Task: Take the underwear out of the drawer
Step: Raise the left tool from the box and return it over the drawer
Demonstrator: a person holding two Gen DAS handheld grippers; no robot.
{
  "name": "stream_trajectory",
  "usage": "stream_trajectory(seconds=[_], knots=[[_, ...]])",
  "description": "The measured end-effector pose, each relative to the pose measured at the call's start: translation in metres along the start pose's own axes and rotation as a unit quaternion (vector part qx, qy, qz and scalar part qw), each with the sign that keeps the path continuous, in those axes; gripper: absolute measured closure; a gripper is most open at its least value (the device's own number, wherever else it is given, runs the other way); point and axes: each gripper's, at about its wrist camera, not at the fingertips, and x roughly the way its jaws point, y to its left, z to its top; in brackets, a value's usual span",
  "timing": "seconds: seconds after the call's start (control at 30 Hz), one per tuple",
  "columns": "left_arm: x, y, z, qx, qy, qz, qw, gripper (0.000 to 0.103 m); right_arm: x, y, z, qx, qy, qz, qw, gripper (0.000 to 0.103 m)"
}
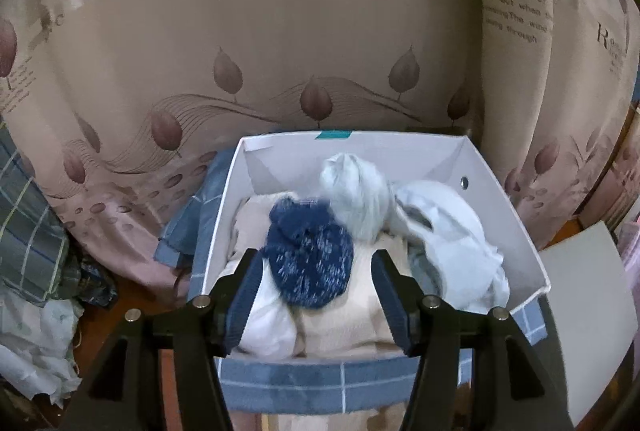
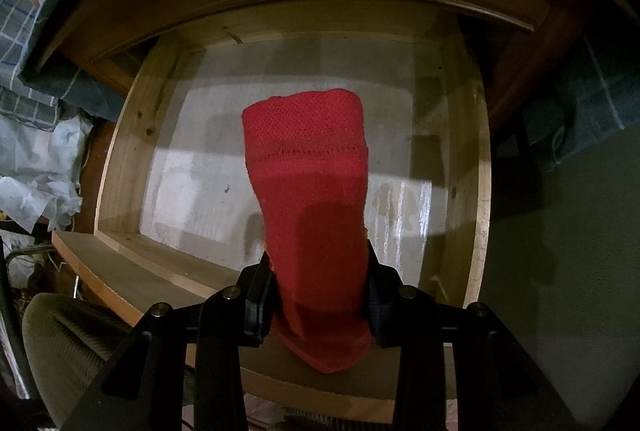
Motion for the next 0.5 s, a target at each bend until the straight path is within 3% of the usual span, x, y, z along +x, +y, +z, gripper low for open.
stream_trajectory(seconds=[0.33, 0.5], knots=[[-0.02, 0.011, -0.079, -0.009, 0.002, -0.002, 1.0, 0.045, 0.001, 0.003, 0.002, -0.006, 0.001, -0.014, 1.0, 0.069], [-0.009, 0.01, -0.135, -0.009, 0.014, 0.019, 0.9997, 0.045, -0.001, 0.005, 0.001, -0.009, -0.005, -0.025, 1.0, 0.069]])
